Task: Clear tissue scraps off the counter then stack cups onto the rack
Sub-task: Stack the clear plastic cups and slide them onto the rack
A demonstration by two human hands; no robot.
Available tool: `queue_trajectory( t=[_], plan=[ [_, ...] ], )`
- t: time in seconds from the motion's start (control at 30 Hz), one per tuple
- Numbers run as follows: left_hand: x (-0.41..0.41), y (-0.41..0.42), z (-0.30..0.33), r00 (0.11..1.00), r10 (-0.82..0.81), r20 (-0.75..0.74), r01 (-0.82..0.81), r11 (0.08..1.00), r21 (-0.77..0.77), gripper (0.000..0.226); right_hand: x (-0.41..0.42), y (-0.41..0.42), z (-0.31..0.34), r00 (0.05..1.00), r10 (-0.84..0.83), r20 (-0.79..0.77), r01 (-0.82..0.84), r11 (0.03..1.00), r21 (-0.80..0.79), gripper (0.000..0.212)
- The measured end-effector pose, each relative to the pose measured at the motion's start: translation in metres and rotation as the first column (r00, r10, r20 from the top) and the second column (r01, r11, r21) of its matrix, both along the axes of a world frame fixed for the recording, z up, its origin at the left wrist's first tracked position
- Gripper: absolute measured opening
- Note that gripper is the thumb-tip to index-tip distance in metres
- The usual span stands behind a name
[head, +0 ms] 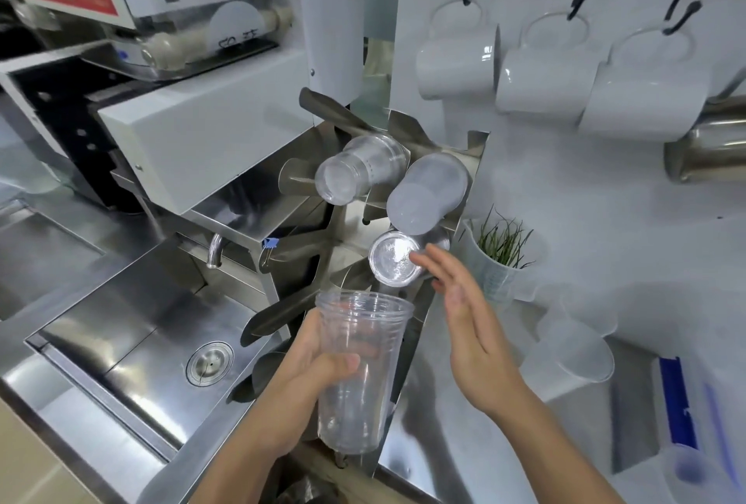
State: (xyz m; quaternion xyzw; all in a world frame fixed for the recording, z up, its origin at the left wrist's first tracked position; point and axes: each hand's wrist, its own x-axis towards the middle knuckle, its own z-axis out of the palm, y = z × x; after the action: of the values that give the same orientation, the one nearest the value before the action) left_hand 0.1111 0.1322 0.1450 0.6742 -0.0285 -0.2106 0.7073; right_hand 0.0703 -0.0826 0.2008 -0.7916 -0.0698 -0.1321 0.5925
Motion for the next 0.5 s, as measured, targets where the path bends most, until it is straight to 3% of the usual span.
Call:
queue_trajectory(
  t=[0.07, 0.13, 0.2, 0.27, 0.33, 0.5],
  plan=[
    [0.022, 0.000, -0.017, 0.989, -0.005, -0.147, -0.020, 0.985, -0.170, 0.102, 0.001, 0.000, 0.000, 1.000, -0.013, 0.004, 0.013, 1.000, 0.012, 0.060],
    [0.026, -0.011, -0.018, 0.982, 0.042, -0.184, -0.062, 0.993, -0.103, 0.074, 0.001, 0.000, 0.000, 1.000, -0.019, 0.006, 0.019, 1.000, 0.011, 0.059],
    [0.015, -0.015, -0.006, 0.994, 0.010, -0.112, -0.015, 0.999, -0.040, 0.059, 0.001, 0.000, -0.001, 1.000, -0.025, 0.005, 0.025, 1.000, -0.004, 0.058],
    [0.010, -0.013, -0.007, 0.998, -0.063, 0.016, 0.063, 0.998, 0.023, 0.078, 0.002, 0.000, -0.001, 0.999, -0.031, 0.008, 0.031, 0.999, -0.011, 0.058],
    [0.006, -0.006, 0.000, 0.993, -0.116, 0.002, 0.116, 0.992, -0.049, 0.085, 0.002, 0.000, -0.002, 0.999, -0.037, 0.013, 0.037, 0.999, -0.012, 0.059],
    [-0.035, -0.019, 0.059, 0.992, -0.097, 0.083, 0.094, 0.995, 0.033, 0.059, 0.003, 0.000, -0.002, 0.999, -0.035, 0.014, 0.035, 0.999, 0.002, 0.053]
  ],
)
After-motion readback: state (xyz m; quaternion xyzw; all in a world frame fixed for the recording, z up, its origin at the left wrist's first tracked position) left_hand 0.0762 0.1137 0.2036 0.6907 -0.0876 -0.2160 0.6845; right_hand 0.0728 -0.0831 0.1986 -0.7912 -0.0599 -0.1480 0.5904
